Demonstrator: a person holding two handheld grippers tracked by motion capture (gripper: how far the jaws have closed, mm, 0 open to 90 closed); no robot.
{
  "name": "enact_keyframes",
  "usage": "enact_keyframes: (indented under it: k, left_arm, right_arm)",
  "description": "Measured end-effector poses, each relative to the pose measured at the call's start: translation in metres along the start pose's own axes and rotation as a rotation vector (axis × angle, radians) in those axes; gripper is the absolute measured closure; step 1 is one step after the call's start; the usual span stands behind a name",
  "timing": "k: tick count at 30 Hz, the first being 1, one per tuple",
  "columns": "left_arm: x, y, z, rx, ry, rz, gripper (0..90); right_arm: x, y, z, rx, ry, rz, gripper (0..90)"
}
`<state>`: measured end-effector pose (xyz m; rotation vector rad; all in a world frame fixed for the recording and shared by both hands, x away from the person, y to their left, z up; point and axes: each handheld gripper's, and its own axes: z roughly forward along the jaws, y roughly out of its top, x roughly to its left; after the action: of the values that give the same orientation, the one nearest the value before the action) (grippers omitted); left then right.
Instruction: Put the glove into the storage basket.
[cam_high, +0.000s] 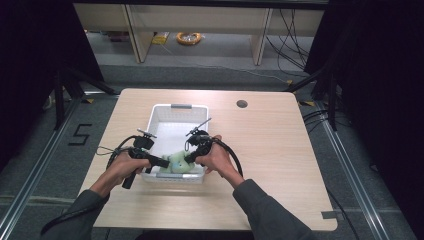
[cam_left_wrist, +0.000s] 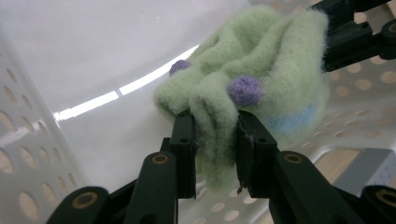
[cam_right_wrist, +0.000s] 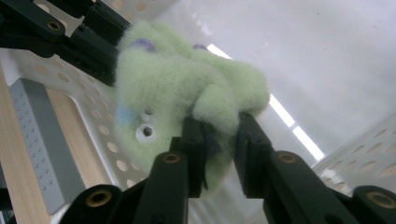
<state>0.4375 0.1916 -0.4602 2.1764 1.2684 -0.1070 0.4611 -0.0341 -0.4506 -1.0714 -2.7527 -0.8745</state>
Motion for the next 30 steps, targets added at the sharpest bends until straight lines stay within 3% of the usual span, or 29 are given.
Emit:
enact_keyframes:
  k: [3,4,6,10,15,20,22,27,28,29,30]
  left_arm:
    - [0.001,0.0,0.001,-0.001,0.017,-0.001,66.3]
    - [0.001,0.0,0.001,0.001,0.019,-0.004,63.9]
    - [0.002,0.001,0.001,-0.003,0.026,-0.021,63.0]
    - [-0.002,0.006,-0.003,-0.02,0.06,-0.009,53.4]
    - [-0.008,0.012,-0.009,-0.077,0.097,-0.015,49.9]
    - [-0.013,0.014,-0.014,-0.101,0.095,-0.012,46.5]
    - [-0.016,0.014,-0.016,-0.108,0.094,-0.002,45.4]
    - [-0.023,0.012,-0.019,-0.131,0.077,-0.008,42.0]
    - [-0.027,0.011,-0.02,-0.13,0.07,0.001,39.8]
    - [-0.027,0.011,-0.02,-0.13,0.07,0.001,39.1]
    - [-0.033,0.009,-0.022,-0.142,0.063,0.006,38.5]
  right_arm:
    - [0.0,0.001,0.0,0.0,-0.026,-0.02,71.3]
    - [-0.002,0.002,0.001,-0.019,-0.057,-0.042,66.4]
    - [-0.001,0.003,-0.001,-0.019,-0.063,-0.04,65.2]
    - [0.002,0.006,-0.011,-0.045,-0.078,-0.041,59.0]
    - [0.003,0.006,-0.025,-0.093,-0.073,-0.045,57.2]
    - [0.002,0.002,-0.036,-0.124,-0.069,-0.031,55.1]
    - [0.0,0.0,-0.04,-0.146,-0.067,-0.054,54.0]
    - [-0.001,-0.005,-0.049,-0.161,-0.061,-0.056,52.2]
    - [0.001,-0.008,-0.053,-0.154,-0.065,0.0,51.2]
    - [0.001,-0.008,-0.053,-0.154,-0.065,0.0,51.2]
    - [-0.001,-0.012,-0.056,-0.189,-0.054,-0.038,49.8]
